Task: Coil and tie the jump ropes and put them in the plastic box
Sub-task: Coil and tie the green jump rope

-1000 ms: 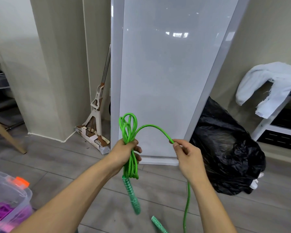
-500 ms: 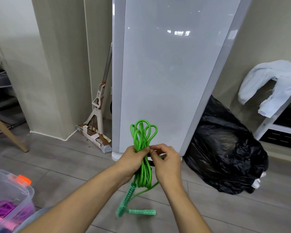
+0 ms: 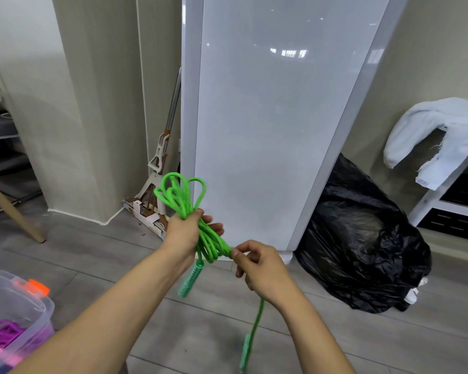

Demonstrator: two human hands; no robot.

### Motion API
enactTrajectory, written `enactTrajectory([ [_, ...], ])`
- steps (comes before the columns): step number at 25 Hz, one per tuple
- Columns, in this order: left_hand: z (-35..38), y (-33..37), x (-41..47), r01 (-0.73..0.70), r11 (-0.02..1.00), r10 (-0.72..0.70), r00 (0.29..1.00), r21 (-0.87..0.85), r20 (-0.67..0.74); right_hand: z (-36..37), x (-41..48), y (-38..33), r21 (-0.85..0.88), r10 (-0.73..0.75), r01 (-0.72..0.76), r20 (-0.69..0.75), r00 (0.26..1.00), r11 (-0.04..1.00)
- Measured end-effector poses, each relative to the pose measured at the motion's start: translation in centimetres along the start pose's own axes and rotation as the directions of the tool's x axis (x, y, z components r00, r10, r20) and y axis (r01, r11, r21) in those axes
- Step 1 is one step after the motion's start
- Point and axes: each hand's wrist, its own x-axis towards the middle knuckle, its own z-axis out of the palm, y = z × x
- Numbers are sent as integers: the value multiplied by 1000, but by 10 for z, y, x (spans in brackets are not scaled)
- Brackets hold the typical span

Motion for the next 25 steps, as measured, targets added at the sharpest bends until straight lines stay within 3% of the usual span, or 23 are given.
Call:
enactTrajectory([
  [4,-15,18,16,70,980,-60,997,-185,57,-14,-5,-5,-86,-8,12,44,999,996],
  [6,-20,20,22,82,989,-75,995,-120,64,-25,-7,-4,-194,9,2,53,999,981],
  [9,-30,13,31,24,988,-30,999,154,39,-47,-9,1,-364,70,-60,13,997,930],
  [11,-32,6,32,-63,886,41,997,459,59,-57,-10,4,-432,60,-84,-69,996,898],
  [13,-28,3,22,-165,660,71,985,733,158,-56,-9,2,-441,-15,-27,-92,996,897],
  [15,-19,1,3,-256,516,10,956,817,292,-49,-9,-2,-398,-81,57,-45,996,916],
  [17,-12,2,-16,-289,512,-110,912,809,396,-41,-9,-6,-348,-106,98,-3,994,932],
  [21,-3,-4,-35,-330,637,-274,747,696,605,-33,-8,-7,-263,-139,112,-87,986,958],
  [25,-3,-4,-36,-373,616,-248,744,693,621,-33,-6,-9,-226,-156,112,-185,970,968],
])
